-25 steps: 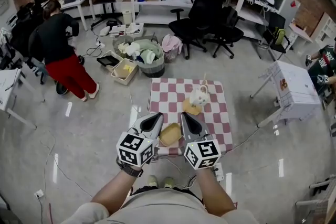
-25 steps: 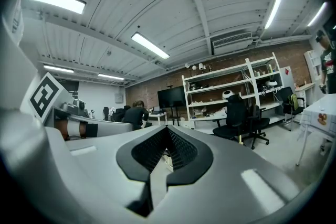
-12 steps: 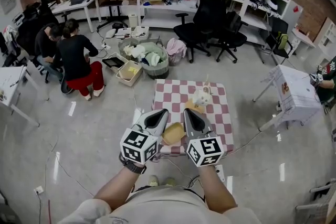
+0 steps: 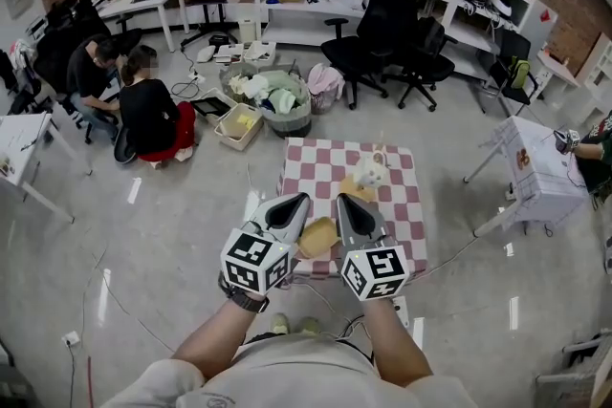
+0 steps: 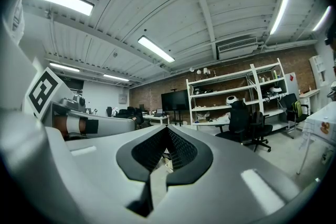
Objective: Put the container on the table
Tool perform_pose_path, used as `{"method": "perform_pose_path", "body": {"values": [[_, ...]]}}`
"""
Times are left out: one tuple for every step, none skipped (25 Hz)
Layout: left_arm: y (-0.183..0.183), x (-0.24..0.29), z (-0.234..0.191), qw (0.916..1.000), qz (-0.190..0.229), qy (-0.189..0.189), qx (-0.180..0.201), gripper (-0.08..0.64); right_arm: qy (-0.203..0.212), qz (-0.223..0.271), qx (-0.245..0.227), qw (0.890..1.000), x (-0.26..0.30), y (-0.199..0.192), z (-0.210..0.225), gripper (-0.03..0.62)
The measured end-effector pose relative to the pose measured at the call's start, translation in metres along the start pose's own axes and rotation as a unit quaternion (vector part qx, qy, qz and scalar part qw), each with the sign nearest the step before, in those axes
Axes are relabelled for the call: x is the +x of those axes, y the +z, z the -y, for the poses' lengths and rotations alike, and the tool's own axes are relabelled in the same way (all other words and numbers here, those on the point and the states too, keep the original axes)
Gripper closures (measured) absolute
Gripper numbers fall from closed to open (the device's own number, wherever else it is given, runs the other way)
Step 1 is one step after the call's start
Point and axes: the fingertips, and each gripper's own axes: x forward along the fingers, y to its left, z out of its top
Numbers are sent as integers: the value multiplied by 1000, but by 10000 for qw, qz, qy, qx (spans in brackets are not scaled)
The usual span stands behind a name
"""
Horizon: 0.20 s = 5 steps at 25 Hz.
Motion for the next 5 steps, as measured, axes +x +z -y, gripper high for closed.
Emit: {"method": "perform_pose_path", "body": {"values": [[-1,0,0,10000,3,1,-6,554,4,-2,-1,10000,0,-1,0,583],[-1,1,0,10000,4,1,-13,554,7,-3,-2,10000,0,-2,0,583],[-2,1,0,10000,3,0,-20,554,8,-4,-3,10000,0,-2,0,583],[-2,1,0,10000,2,-2,-26,554,9,-5,-5,10000,1,-3,0,583],[-2,1,0,10000,1,-4,-31,554,9,-6,-7,10000,1,-4,0,583]]}}
